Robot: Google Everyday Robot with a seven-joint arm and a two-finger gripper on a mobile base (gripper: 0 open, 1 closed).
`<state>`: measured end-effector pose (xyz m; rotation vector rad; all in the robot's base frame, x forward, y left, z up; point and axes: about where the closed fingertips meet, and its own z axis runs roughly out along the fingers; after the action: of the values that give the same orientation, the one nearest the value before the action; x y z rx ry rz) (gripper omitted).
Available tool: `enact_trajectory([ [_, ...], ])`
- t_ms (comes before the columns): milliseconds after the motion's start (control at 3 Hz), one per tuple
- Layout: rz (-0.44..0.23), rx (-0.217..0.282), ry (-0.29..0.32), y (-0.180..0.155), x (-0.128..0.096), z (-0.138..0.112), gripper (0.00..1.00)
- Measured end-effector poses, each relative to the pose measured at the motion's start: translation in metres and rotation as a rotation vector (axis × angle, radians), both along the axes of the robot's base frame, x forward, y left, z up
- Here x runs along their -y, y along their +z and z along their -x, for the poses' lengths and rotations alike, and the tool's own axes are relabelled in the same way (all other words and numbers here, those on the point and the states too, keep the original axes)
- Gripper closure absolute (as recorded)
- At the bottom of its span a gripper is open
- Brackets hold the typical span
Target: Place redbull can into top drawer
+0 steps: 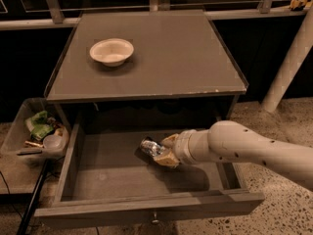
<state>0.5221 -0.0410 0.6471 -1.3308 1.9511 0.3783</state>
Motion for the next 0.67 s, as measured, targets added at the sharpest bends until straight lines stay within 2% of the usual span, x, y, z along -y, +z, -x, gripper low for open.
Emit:
enact_trajectory([
  [333,0.031,0.001,-0.021,-0.0195,0.0002,-0.0053,1.0],
  [667,0.031,0.003,-0.022,-0.0199,-0.0005,-0.0065,0.82],
])
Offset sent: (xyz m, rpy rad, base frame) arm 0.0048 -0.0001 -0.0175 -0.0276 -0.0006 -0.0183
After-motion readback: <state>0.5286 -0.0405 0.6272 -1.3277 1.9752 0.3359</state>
